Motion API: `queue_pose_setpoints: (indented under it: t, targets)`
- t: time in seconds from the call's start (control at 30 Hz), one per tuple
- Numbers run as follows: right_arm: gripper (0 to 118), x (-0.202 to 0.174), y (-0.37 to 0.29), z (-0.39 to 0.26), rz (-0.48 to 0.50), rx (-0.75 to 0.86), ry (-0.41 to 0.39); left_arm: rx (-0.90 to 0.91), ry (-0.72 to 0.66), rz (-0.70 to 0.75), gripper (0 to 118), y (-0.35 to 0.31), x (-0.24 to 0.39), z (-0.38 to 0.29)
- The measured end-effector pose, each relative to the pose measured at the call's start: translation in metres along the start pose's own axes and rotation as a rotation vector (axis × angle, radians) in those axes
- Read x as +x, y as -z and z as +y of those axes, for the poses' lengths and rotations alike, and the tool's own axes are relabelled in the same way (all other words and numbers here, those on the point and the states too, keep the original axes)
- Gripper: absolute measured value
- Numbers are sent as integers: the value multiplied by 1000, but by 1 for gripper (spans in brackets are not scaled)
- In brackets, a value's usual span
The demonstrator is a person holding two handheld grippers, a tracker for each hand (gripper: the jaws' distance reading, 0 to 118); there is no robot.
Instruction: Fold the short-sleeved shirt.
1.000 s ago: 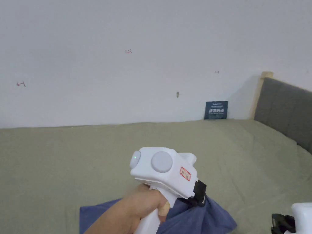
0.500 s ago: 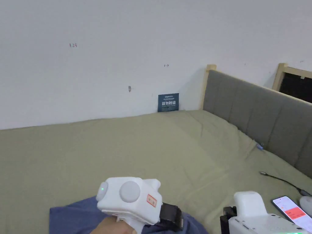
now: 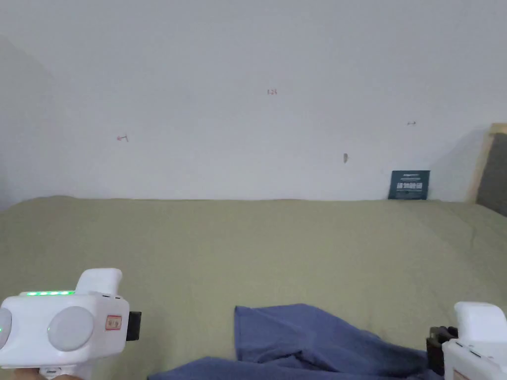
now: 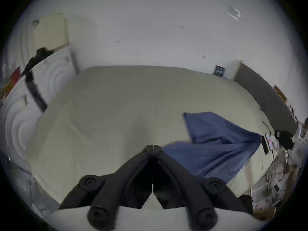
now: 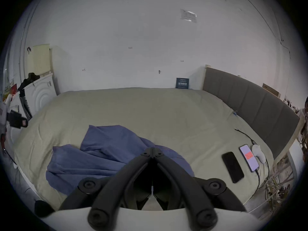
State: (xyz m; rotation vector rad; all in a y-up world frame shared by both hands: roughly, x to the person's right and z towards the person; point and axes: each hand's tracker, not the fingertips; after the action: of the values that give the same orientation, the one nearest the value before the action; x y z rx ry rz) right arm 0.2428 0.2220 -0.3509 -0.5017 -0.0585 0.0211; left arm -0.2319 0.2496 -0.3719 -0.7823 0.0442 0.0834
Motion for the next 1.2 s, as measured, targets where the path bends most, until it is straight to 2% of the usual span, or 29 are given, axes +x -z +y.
queue_pose_setpoints:
  t: [0.1, 0.27, 0.47, 0.67, 0.7, 0.73, 0.77, 0.8, 0.83, 0.9, 1.0, 1.1, 1.2]
  targets:
    - [0, -15, 2, -2, 29, -12, -15, -48, -61, 10, 0, -17, -30, -26]
    - [0, -32, 3, -3, 56, -24, -63, -77, -39, -8, 0, -17, -38, -40]
    - [0, -30, 1, 3, 50, -3, -77, -128, -12, -81, 0, 29, -26, -13]
    - [0, -18, 8, 4, 22, -13, -83, -258, -8, -166, 0, 107, -2, 33]
    - [0, -16, 10, 4, 14, -17, -85, -301, -2, -163, 5, 116, 7, 35]
    - [0, -13, 13, 3, 8, -21, -87, -329, -2, -164, 38, 130, 11, 39]
    - [0, -10, 15, 2, 2, -26, -87, -366, -4, -163, 77, 142, 13, 41]
    - [0, -8, 17, 1, -6, -31, -86, -414, -11, -160, 109, 156, 16, 44]
    - [0, -4, 19, -1, -14, -35, -87, -478, -23, -161, 117, 168, 22, 39]
    - [0, 2, 22, -3, -27, -44, -82, -504, -31, -182, 114, 185, 25, 34]
    - [0, 13, 30, -7, -40, -62, -62, -552, -26, -112, 110, 208, 31, 22]
    - [0, 21, 36, -10, -50, -69, -55, -594, -39, -112, 93, 223, 32, 10]
    - [0, 28, 40, -12, -66, -76, -55, -630, -23, -105, 67, 231, 29, 0]
